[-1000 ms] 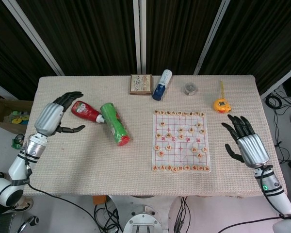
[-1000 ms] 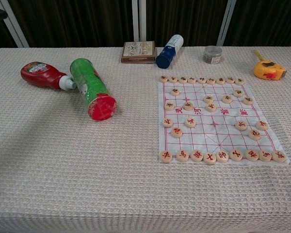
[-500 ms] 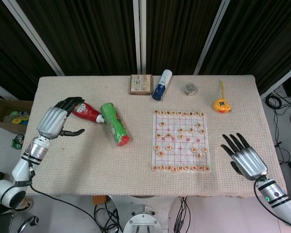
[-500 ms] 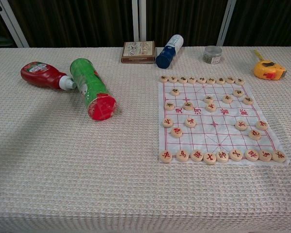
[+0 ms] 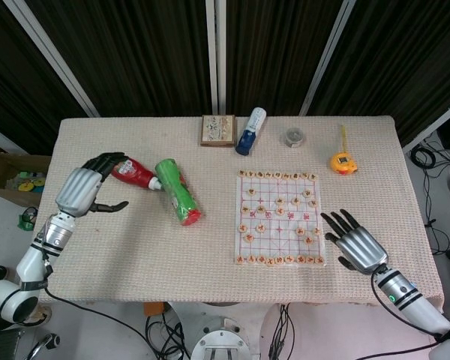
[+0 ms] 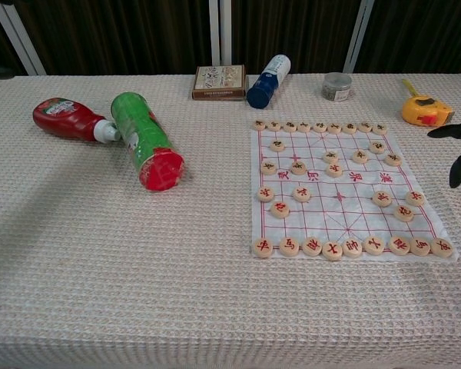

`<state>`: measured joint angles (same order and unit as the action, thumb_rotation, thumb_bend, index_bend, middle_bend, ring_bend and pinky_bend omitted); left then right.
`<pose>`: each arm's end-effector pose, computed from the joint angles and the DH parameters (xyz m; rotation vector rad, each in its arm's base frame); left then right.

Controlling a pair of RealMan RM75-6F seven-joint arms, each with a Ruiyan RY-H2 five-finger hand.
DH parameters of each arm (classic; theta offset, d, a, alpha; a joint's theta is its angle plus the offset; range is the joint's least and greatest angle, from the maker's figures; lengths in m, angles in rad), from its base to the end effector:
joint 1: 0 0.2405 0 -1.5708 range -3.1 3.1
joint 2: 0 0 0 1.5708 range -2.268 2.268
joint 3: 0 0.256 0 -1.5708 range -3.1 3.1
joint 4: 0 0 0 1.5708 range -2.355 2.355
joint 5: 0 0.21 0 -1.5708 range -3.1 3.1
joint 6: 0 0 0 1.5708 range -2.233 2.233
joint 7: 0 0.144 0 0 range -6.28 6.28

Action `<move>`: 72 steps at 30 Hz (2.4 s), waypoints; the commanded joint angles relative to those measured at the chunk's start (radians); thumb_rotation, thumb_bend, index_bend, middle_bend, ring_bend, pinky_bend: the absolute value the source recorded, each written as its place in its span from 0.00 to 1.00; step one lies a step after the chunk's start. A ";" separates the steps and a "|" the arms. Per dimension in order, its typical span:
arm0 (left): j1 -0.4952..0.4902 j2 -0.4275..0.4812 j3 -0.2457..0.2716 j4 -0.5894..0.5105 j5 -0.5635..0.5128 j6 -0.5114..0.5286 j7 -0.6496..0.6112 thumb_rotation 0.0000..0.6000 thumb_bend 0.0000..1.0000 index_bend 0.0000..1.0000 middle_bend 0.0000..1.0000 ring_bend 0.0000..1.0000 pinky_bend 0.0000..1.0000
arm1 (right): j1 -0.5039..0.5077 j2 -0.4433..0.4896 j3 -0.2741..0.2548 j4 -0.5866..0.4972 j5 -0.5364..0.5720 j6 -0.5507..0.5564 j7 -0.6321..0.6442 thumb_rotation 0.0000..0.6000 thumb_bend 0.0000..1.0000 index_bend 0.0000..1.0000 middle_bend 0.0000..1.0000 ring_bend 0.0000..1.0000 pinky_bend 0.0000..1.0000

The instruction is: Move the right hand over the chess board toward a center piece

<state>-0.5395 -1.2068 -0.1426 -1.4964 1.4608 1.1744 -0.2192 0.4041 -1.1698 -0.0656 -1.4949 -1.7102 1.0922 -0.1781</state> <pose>-0.2204 0.3280 0.1174 -1.6695 -0.9527 -1.1971 -0.2791 -0.2370 0.0797 2.0924 -0.6306 0.6453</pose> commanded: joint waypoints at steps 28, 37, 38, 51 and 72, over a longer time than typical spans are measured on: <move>0.003 -0.018 0.017 0.047 -0.002 -0.013 -0.021 0.82 0.16 0.15 0.12 0.12 0.22 | 0.025 -0.289 0.027 0.280 0.037 0.060 0.086 1.00 0.20 0.45 0.02 0.00 0.00; 0.006 -0.025 0.027 0.068 0.007 -0.012 -0.043 0.82 0.16 0.15 0.12 0.12 0.22 | -0.002 -0.302 0.052 0.215 0.117 0.060 0.004 1.00 0.24 0.52 0.03 0.00 0.00; 0.007 -0.025 0.027 0.070 0.008 -0.012 -0.046 0.82 0.16 0.15 0.12 0.12 0.22 | -0.004 -0.302 0.053 0.212 0.125 0.058 -0.002 1.00 0.24 0.52 0.03 0.00 0.00; 0.010 -0.030 0.038 0.099 0.022 -0.010 -0.076 0.81 0.16 0.14 0.12 0.12 0.22 | -0.017 -0.335 0.074 0.199 0.204 0.039 -0.048 1.00 0.21 0.47 0.03 0.00 0.00; 0.015 -0.023 0.047 0.120 0.031 -0.008 -0.111 0.81 0.16 0.14 0.12 0.12 0.22 | 0.001 -0.357 0.073 0.199 0.233 -0.001 -0.053 1.00 0.26 0.44 0.02 0.00 0.00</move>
<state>-0.5247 -1.2297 -0.0958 -1.3761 1.4915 1.1662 -0.3297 0.4052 -1.5270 0.0076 -1.2957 -1.4767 1.0916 -0.2316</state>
